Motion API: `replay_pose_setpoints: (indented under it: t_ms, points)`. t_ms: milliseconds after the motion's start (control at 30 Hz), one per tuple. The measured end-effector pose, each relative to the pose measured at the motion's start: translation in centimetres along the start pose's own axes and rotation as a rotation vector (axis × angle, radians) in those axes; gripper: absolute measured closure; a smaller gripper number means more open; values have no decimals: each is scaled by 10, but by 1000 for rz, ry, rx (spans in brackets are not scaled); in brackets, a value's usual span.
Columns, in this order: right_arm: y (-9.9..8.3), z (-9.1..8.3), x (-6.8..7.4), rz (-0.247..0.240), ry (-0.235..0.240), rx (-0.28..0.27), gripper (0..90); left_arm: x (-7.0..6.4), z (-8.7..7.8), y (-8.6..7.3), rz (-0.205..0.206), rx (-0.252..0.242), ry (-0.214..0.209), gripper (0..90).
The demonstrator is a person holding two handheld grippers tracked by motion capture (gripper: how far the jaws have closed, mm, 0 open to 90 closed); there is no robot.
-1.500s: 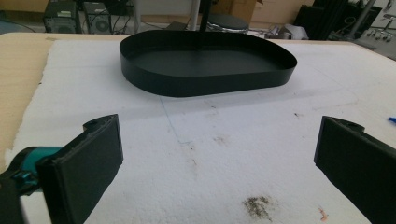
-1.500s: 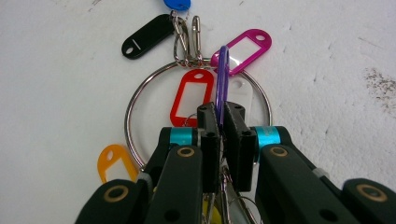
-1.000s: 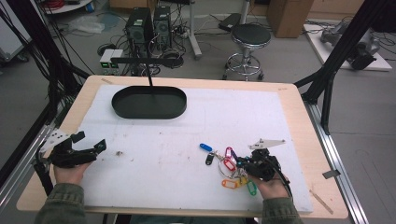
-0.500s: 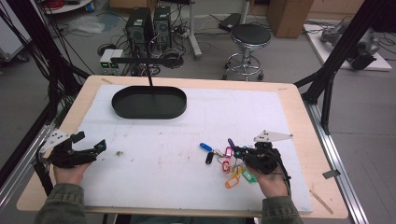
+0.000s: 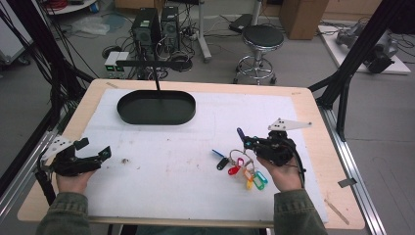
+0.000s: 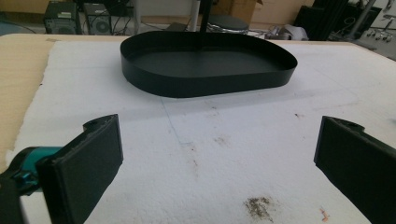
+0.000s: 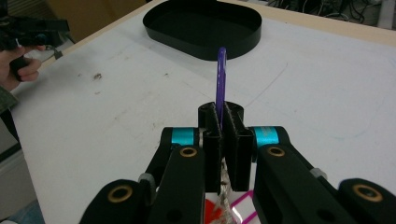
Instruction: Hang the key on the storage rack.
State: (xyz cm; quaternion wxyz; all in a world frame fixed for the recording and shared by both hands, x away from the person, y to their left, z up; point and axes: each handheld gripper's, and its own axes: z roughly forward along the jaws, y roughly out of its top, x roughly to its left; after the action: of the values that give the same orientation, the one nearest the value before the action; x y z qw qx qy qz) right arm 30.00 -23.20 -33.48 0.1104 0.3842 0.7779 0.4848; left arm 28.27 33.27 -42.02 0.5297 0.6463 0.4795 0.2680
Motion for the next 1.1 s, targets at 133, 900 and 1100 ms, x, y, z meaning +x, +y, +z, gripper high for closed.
replay_pose_setpoints:
  t_ms: [133, 900, 1100]
  points:
    - [12, 7, 3, -25, 13, 7, 867, 0, 1, 0, 5, 3, 0, 17]
    - [79, 34, 17, -100, 73, -29, 866, 0, 2, 0, -3, 3, -16, 17]
    - [96, 45, 16, -87, 99, -60, 867, 1, 2, 0, -5, 0, -19, 17]
